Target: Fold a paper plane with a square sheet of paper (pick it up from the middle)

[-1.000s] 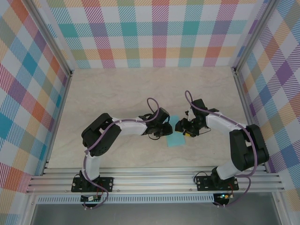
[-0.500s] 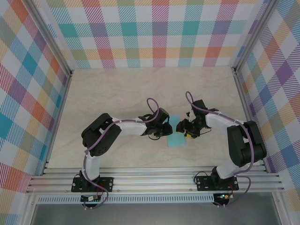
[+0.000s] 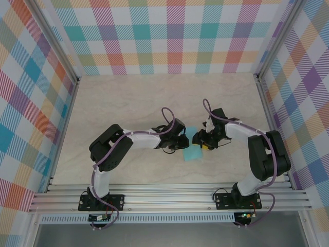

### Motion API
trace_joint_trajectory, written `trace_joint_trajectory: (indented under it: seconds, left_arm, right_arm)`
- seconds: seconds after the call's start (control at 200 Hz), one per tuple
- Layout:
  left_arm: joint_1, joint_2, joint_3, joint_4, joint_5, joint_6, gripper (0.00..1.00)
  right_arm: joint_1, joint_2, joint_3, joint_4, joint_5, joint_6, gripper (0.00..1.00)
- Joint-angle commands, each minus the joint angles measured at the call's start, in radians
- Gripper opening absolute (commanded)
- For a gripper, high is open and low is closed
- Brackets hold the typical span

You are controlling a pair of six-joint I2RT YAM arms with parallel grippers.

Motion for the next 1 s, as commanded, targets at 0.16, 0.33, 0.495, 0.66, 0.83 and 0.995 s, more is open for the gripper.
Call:
trace_joint_trajectory:
  seconds: [0.16,0.33,0.495,0.66,0.83,0.995]
  left_arm:
    - [0.006,0.008,-0.021,-0.083,-0.004,0.036,0.19]
    - [0.006,0.007,-0.018,-0.083,0.002,0.043,0.19]
    - [0.005,-0.003,-0.023,-0.079,0.008,0.057,0.2]
    - [0.001,-0.044,-0.026,-0.079,0.012,0.104,0.23]
    - [-0.046,-0.133,-0.035,-0.119,-0.036,0.209,0.37]
    - [-0.147,-0.22,-0.065,-0.179,-0.171,0.325,0.55]
  right_arm:
    - [-0.026,0.055,0.058,-0.016,-0.062,-0.07,0.49]
    - [-0.042,0.087,0.08,-0.024,-0.087,-0.098,0.45]
    - [-0.055,0.121,0.098,-0.037,-0.082,-0.11,0.33]
    - [-0.055,0.136,0.106,-0.047,-0.086,-0.107,0.17]
    - [-0.056,0.125,0.097,-0.033,-0.132,-0.074,0.05]
    - [-0.054,0.114,0.092,-0.025,-0.165,-0.038,0.04]
